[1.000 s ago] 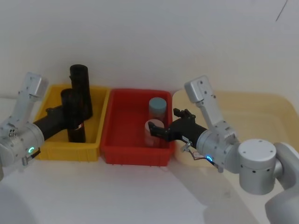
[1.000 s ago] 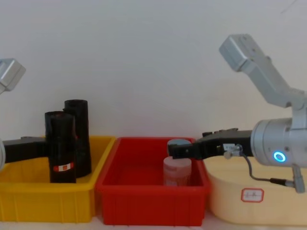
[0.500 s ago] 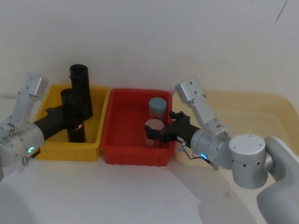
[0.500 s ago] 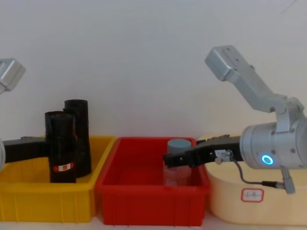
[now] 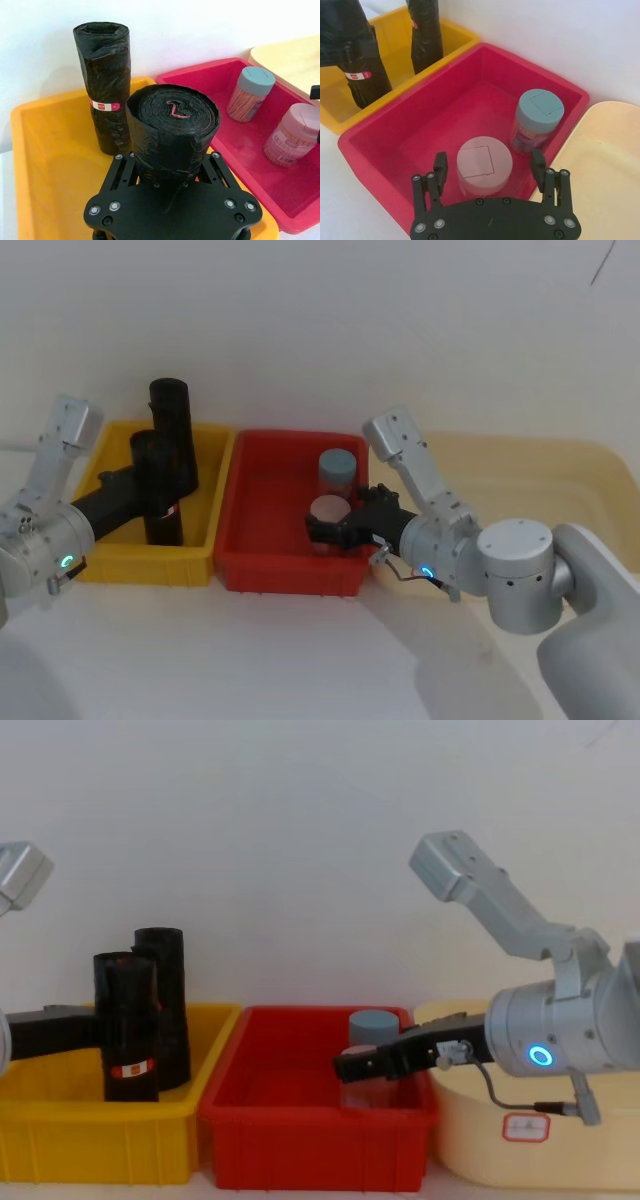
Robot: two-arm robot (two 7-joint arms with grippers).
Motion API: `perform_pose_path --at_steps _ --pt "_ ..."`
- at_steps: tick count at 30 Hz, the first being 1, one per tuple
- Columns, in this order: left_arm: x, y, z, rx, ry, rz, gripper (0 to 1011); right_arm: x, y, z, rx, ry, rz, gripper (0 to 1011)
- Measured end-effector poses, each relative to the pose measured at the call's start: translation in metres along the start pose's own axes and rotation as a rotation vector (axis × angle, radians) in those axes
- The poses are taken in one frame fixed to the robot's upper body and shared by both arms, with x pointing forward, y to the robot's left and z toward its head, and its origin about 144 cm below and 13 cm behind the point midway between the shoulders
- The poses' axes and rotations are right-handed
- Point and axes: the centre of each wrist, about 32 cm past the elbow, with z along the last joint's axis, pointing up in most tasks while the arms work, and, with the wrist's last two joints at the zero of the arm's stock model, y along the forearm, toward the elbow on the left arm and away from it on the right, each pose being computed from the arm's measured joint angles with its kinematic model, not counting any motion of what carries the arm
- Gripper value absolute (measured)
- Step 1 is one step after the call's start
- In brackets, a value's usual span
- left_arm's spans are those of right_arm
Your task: Pick up the garbage bag with the one hand and transfer it to the other hand.
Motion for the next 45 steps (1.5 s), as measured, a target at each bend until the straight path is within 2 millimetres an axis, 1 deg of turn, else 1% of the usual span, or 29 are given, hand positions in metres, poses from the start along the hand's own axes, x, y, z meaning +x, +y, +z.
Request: perform_pose_path --at_steps 16,24,31,33,34,35,36,37,45 --pt "0.0 0.0 0.0 0.0 0.0 0.0 440 -0.001 0.012 0.003 -0.034 0.001 0.021 999" --pt "0.0 0.0 0.0 0.0 0.0 0.0 440 -0.001 0.014 0.003 -0.035 0.002 0.027 1000" --pt "0.0 0.0 0.0 0.0 0.0 0.0 440 -0.001 0.015 0.003 -0.034 0.003 0.029 868" --pt "0.0 0.0 0.0 0.0 0.0 0.0 440 -0.001 0.015 0.003 -0.034 0.003 0.029 797" --pt "0.0 0.0 0.0 0.0 0.0 0.0 440 -0.001 0.016 0.003 -0.034 0.003 0.03 780" --pt "0.0 0.0 0.0 0.0 0.0 0.0 440 -0.001 0.016 0.003 -0.034 0.003 0.03 725" --pt "0.0 0.0 0.0 0.0 0.0 0.0 440 -0.001 0.016 0.003 -0.034 0.004 0.03 711" --pt "0.0 0.0 0.0 0.0 0.0 0.0 440 -0.001 0.016 0.003 -0.034 0.004 0.03 675" --pt "0.0 0.0 0.0 0.0 0.0 0.0 440 -0.001 0.016 0.003 -0.034 0.004 0.031 664"
